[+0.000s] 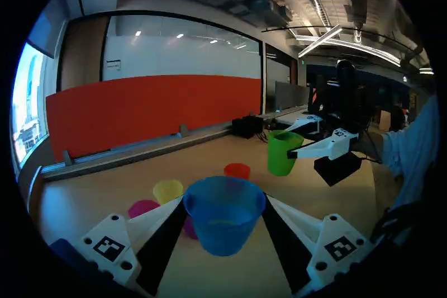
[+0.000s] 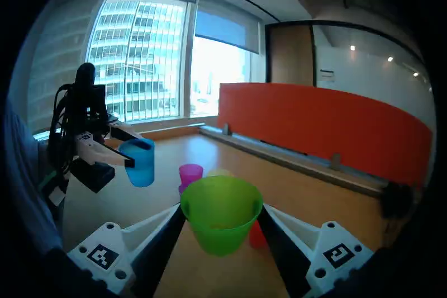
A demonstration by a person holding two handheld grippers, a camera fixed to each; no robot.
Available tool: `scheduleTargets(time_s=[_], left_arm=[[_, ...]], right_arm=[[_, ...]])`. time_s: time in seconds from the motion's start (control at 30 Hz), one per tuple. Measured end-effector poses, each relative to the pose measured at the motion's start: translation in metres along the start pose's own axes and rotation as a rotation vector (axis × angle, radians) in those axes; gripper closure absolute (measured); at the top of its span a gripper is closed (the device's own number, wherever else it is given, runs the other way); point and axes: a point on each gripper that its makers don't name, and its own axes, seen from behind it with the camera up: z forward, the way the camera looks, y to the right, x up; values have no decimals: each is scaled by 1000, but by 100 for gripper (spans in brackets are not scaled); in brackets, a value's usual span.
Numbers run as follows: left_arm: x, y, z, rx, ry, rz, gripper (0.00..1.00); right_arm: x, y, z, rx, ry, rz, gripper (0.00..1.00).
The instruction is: Pour water
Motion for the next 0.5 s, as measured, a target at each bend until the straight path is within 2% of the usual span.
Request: scheduleTargets(time_s=[0.5], left_arm=[[34,1,-1,6,64,21,11]], right_arm=[[34,-13,1,-1,98,-27,8]])
